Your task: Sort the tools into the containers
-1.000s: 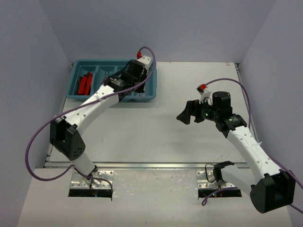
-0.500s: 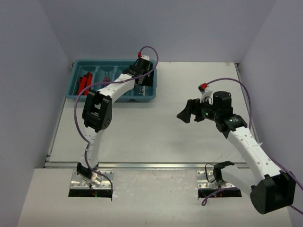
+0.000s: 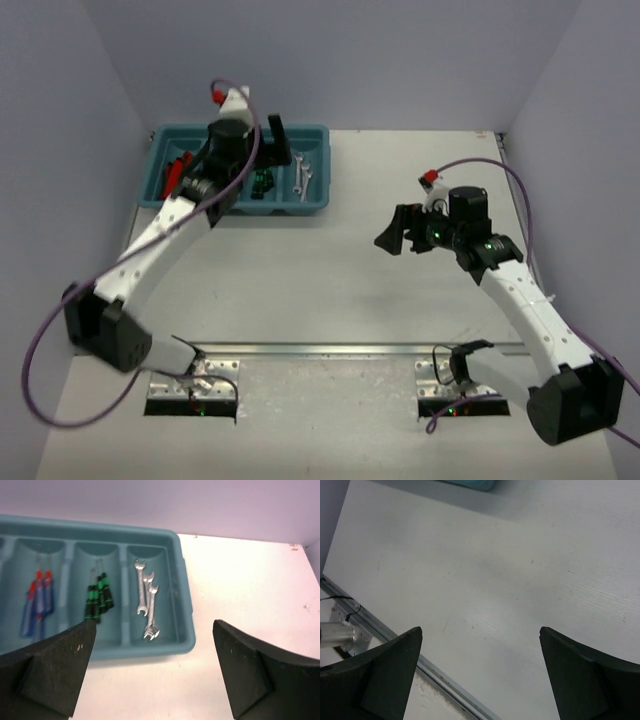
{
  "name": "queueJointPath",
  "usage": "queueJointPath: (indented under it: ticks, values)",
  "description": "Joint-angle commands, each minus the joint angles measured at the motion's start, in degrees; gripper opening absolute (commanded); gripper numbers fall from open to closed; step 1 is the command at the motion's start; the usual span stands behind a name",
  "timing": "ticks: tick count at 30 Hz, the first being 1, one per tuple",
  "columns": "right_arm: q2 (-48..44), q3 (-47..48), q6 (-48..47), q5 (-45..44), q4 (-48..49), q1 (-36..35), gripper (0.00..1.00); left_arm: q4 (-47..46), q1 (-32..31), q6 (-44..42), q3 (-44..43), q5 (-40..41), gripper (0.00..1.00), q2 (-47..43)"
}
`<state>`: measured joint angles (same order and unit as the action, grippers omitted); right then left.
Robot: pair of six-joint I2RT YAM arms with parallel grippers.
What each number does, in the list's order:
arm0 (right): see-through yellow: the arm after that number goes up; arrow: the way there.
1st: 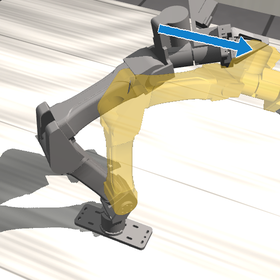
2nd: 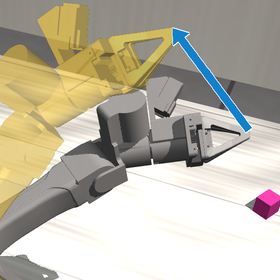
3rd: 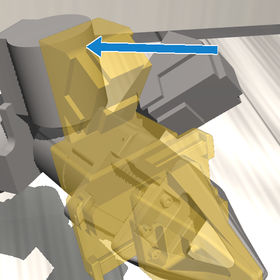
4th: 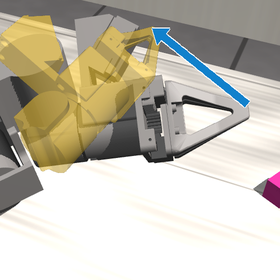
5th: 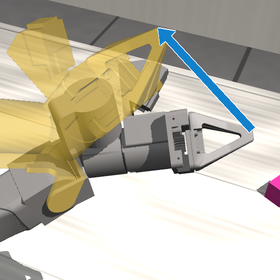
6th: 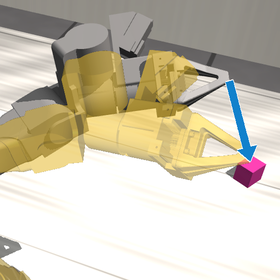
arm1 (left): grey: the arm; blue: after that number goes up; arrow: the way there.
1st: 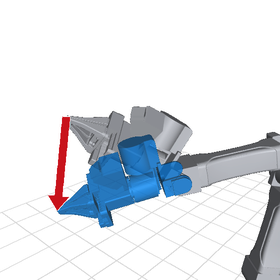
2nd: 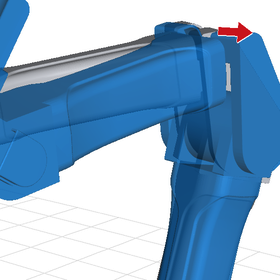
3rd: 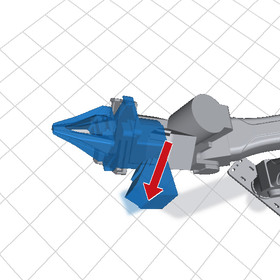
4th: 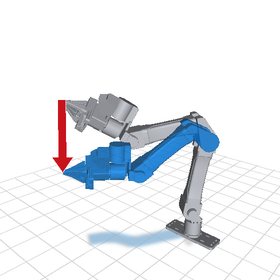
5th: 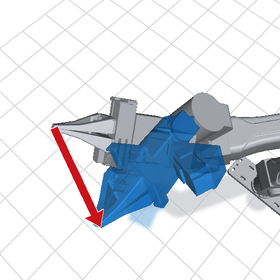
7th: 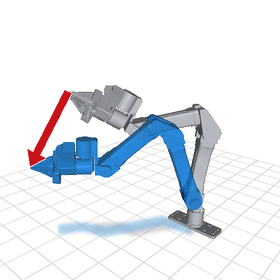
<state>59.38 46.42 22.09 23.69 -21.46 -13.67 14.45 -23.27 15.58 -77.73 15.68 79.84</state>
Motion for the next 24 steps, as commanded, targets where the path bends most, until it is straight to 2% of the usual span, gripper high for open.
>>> queueJointPath:
  ticks: [1,5,9,13,16,24]
  values:
    - [-1.82,6.30,-1.08,-10.18,-7.63,0.14,0.99,1.43,0.05,3.02,17.16,8.07,1.00,-22.07]
    - [-3.72,7.89,-4.22,-19.53,-12.23,-0.65,0.99,6.46,0.59,4.73,25.98,14.71,1.00,-32.54]
    - [-7.90,9.71,-6.16,-28.01,-16.07,-0.65,0.99,11.85,0.68,4.45,26.65,16.63,1.00,-39.46]
    - [-11.03,9.65,-4.12,-35.36,-18.44,-0.60,0.99,11.45,0.81,3.30,30.37,18.75,1.00,-43.96]
    - [-13.75,6.86,-4.51,-36.53,-16.08,-0.58,0.99,9.99,1.01,4.34,33.16,17.10,1.00,-45.55]
    - [-17.35,1.66,-5.63,-35.56,-12.02,-0.65,0.99,8.85,1.30,4.02,34.13,17.72,1.00,-47.76]
